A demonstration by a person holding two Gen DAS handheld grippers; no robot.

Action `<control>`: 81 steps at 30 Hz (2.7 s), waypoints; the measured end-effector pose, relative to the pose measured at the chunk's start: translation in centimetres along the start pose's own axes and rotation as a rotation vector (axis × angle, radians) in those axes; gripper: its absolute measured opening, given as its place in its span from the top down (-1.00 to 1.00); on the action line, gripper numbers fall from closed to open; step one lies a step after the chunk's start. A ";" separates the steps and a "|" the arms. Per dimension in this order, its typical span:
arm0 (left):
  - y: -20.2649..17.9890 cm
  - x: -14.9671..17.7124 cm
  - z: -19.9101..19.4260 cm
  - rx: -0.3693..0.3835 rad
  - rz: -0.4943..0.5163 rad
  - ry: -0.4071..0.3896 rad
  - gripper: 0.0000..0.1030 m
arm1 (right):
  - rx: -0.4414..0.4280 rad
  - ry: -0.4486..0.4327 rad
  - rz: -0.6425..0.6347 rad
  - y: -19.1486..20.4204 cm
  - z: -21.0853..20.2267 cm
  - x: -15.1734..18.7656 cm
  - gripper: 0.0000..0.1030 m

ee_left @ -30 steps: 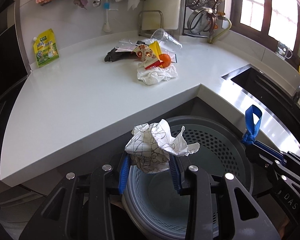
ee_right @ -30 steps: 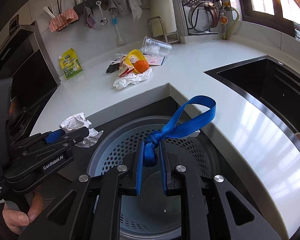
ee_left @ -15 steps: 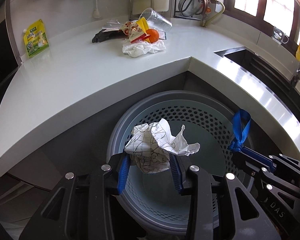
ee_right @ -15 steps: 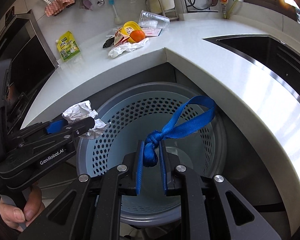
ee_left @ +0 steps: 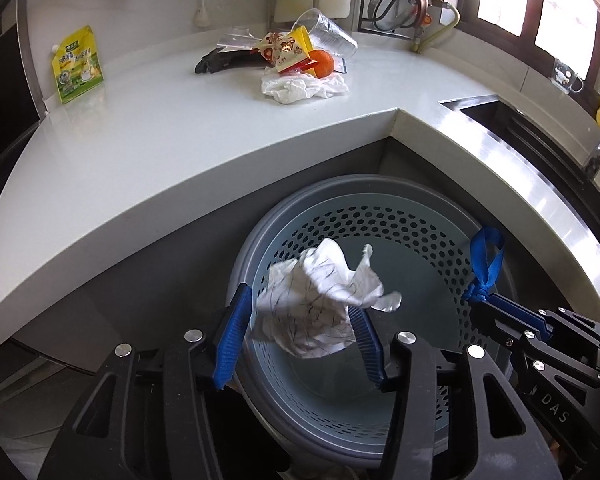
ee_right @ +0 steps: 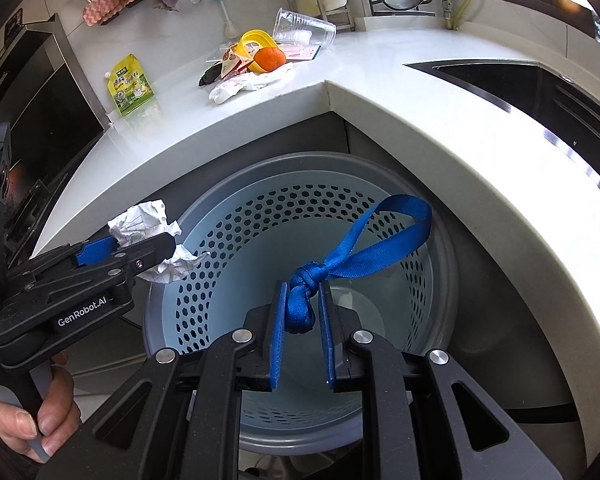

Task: Collect trash
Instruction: 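Carry paper and strap over the basket and open both tools to drop them, then move both open tools back toward the trash on the countertop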

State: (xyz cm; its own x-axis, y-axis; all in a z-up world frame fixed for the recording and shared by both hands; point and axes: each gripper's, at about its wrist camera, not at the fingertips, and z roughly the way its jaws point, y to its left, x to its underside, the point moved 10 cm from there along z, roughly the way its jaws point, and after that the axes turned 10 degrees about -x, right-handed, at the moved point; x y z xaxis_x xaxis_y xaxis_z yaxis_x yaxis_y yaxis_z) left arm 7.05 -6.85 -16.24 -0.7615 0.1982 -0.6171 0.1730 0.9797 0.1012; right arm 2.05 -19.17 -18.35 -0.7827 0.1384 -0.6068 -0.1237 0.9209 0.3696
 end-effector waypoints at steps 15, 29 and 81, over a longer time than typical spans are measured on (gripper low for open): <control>1.0 -0.3 -0.5 -0.036 -0.010 -0.033 -0.53 | 0.031 -0.048 -0.003 -0.4 -1.1 -0.6 -0.11; 2.1 -1.5 -2.3 -0.058 -0.041 -0.115 -0.87 | 0.058 -0.108 -0.010 -0.7 -3.0 -1.5 -0.45; 8.0 -18.7 5.6 -0.172 -0.113 -0.182 -0.87 | -0.041 -0.044 -0.237 0.3 11.5 -26.2 -0.45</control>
State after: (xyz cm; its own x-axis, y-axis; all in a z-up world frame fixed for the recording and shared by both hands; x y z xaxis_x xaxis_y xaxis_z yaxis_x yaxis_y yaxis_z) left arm 26.17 -2.93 -8.24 -0.6427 0.0941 -0.7603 -0.0271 0.9890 0.1453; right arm 29.56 -18.35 -10.49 -0.7021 -0.0630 -0.7093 -0.3258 0.9141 0.2413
